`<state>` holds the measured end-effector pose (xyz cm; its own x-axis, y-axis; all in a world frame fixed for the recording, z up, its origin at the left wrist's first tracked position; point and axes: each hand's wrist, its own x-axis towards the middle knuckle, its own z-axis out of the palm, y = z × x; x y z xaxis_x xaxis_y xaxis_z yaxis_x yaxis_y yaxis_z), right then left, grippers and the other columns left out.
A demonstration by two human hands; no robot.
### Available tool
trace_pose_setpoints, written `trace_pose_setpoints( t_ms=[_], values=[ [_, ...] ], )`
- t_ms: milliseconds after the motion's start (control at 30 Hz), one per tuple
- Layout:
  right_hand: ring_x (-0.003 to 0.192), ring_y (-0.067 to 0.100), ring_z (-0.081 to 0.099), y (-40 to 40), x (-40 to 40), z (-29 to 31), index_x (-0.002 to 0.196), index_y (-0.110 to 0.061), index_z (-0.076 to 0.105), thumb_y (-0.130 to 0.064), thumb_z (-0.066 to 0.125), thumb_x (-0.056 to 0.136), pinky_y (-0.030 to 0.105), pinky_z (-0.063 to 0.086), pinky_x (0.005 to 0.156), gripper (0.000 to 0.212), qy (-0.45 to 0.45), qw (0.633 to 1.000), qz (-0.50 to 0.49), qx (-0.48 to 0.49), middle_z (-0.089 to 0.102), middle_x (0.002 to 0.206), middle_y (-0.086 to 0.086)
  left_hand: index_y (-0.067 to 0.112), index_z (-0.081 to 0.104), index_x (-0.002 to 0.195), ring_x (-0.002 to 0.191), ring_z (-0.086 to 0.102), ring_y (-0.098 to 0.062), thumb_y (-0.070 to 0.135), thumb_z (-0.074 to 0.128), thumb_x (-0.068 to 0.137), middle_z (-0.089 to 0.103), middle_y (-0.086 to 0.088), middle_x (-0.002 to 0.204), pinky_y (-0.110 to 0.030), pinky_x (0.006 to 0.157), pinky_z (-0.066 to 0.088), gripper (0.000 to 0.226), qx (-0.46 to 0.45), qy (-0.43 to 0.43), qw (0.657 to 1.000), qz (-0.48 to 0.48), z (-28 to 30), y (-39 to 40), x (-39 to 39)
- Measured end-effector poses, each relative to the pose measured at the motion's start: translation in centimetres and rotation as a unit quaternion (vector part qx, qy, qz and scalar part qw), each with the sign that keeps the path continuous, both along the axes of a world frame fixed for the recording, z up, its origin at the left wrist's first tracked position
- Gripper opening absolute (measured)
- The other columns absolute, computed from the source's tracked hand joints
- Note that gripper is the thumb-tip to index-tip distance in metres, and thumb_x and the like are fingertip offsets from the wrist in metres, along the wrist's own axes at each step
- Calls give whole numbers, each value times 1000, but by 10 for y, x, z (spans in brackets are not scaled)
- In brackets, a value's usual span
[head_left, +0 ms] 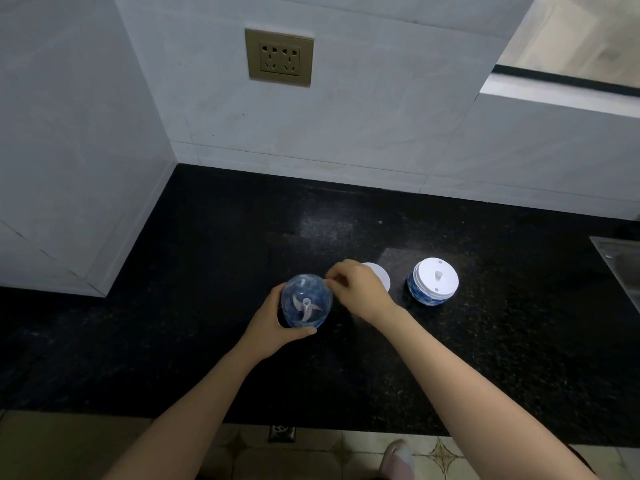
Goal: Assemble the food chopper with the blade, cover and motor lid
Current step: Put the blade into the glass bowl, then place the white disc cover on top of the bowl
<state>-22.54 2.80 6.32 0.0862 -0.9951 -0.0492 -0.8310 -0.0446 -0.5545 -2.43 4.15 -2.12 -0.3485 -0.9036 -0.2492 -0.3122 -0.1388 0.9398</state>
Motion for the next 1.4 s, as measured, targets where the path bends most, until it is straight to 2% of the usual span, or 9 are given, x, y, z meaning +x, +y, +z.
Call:
trace_pose_setpoints(
  t_ms=[133, 233, 367, 467, 633, 833, 1067, 1167, 1400],
  values=[
    [102, 30, 59, -8, -39, -22, 104, -9, 65, -17, 62, 88, 33, 44, 86, 18, 30, 991, -119, 59, 59, 112, 13, 37, 41, 137, 120, 54, 5, 33, 92, 61, 54, 19, 133, -27, 102, 47, 91, -2, 0, 1000, -3, 2, 1, 1],
    [110, 34, 56, -13, -56, -36, 119, -12, 58, -17, 55, 91, 39, 45, 92, 29, 61, 981, -142, 121, 49, 127, 13, 44, 41, 133, 118, 53, 8, 37, 91, 59, 53, 22, 133, -26, 102, 47, 90, 0, -1, 1000, -3, 3, 1, 1],
    [108, 36, 56, -17, -61, -40, 114, -15, 60, -17, 50, 92, 42, 47, 87, 24, 126, 979, -100, 125, 50, 122, 12, 44, 41, 132, 123, 53, -2, 48, 89, 50, 53, 19, 134, -31, 104, 46, 95, 0, -9, 1000, 1, 2, 0, 1],
    [105, 36, 56, -16, -63, -43, 110, -11, 58, -14, 49, 92, 42, 47, 80, 20, 151, 980, -73, 105, 51, 118, 12, 53, 38, 125, 121, 53, 2, 48, 88, 50, 52, 23, 131, -26, 102, 45, 90, 3, -7, 1000, -2, 3, 1, 1],
    [105, 39, 56, -11, -64, -47, 120, -6, 49, -13, 49, 92, 43, 47, 81, 28, 179, 976, -56, 107, 47, 123, 16, 47, 40, 130, 123, 52, -1, 46, 89, 51, 52, 19, 134, -28, 104, 44, 93, 6, 0, 1000, -3, 3, 0, 2],
    [99, 36, 56, -3, -45, -34, 108, -6, 54, -8, 49, 90, 37, 43, 79, 19, 66, 995, -56, 54, 50, 114, 16, 53, 38, 125, 120, 52, 5, 40, 91, 56, 52, 22, 132, -22, 100, 44, 88, -4, -14, 1000, -2, 3, 0, 1],
    [95, 30, 55, 13, 5, 4, 108, -6, 57, -4, 53, 89, 41, 49, 77, 20, -33, 994, 89, -52, 52, 108, 15, 39, 34, 139, 119, 52, 7, 23, 89, 68, 48, 19, 136, -17, 97, 45, 91, 2, -7, 1000, -7, 3, -1, -1],
    [102, 28, 51, 15, 18, 6, 115, -9, 56, -9, 51, 93, 39, 48, 78, 22, 12, 990, 136, -42, 51, 115, 13, 34, 30, 145, 122, 49, 2, 25, 87, 71, 45, 17, 138, -25, 102, 43, 93, 17, -7, 1000, -20, 4, -3, -1],
    [99, 33, 50, 12, 31, -4, 109, -7, 57, -8, 55, 89, 40, 43, 73, 20, 120, 977, 173, -32, 53, 110, 15, 34, 32, 146, 118, 52, 7, 27, 87, 70, 49, 19, 136, -10, 85, 45, 94, 22, -6, 1000, -17, 4, -2, -1]
  ],
)
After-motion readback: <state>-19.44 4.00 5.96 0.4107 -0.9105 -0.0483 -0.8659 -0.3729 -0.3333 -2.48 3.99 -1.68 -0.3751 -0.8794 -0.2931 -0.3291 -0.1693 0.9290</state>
